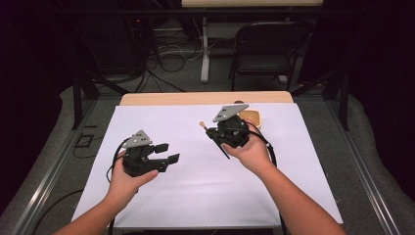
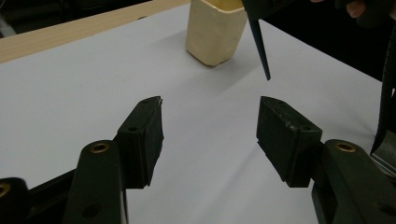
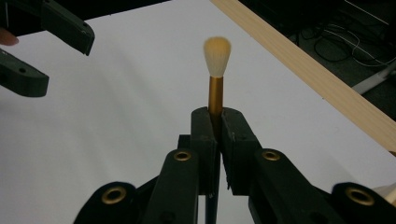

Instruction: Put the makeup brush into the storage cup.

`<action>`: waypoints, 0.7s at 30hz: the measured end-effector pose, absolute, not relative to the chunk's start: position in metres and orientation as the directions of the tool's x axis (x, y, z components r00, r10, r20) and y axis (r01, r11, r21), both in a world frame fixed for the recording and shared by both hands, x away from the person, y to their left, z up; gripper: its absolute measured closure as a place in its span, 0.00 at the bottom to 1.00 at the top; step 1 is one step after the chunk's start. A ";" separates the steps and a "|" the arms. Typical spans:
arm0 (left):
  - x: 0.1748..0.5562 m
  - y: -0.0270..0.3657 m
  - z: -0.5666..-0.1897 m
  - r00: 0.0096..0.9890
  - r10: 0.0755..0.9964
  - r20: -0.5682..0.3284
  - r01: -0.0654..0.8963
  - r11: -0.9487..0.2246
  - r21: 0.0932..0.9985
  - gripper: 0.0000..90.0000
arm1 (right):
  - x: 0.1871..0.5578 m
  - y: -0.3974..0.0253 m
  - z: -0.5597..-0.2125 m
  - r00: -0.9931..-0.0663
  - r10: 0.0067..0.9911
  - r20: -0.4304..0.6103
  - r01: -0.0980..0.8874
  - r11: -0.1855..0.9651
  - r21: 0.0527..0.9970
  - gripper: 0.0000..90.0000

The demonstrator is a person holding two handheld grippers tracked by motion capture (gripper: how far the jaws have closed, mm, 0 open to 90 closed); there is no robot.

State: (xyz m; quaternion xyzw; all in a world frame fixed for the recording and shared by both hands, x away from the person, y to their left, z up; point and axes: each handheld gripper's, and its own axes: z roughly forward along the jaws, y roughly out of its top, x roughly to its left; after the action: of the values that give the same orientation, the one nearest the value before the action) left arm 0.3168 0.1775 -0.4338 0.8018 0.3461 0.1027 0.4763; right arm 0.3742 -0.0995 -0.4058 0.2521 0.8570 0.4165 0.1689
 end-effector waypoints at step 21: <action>0.327 0.145 -0.431 0.754 0.621 -0.215 0.463 -0.270 0.844 0.45 | 0.372 -0.096 -0.407 -0.803 0.596 -0.026 0.305 0.448 0.840 0.93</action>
State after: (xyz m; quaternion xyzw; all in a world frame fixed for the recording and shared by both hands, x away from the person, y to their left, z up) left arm 0.3274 0.1448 -0.4310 0.7930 0.3419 0.0793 0.4980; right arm 0.3720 -0.0959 -0.4071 0.2696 0.8355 0.4509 0.1609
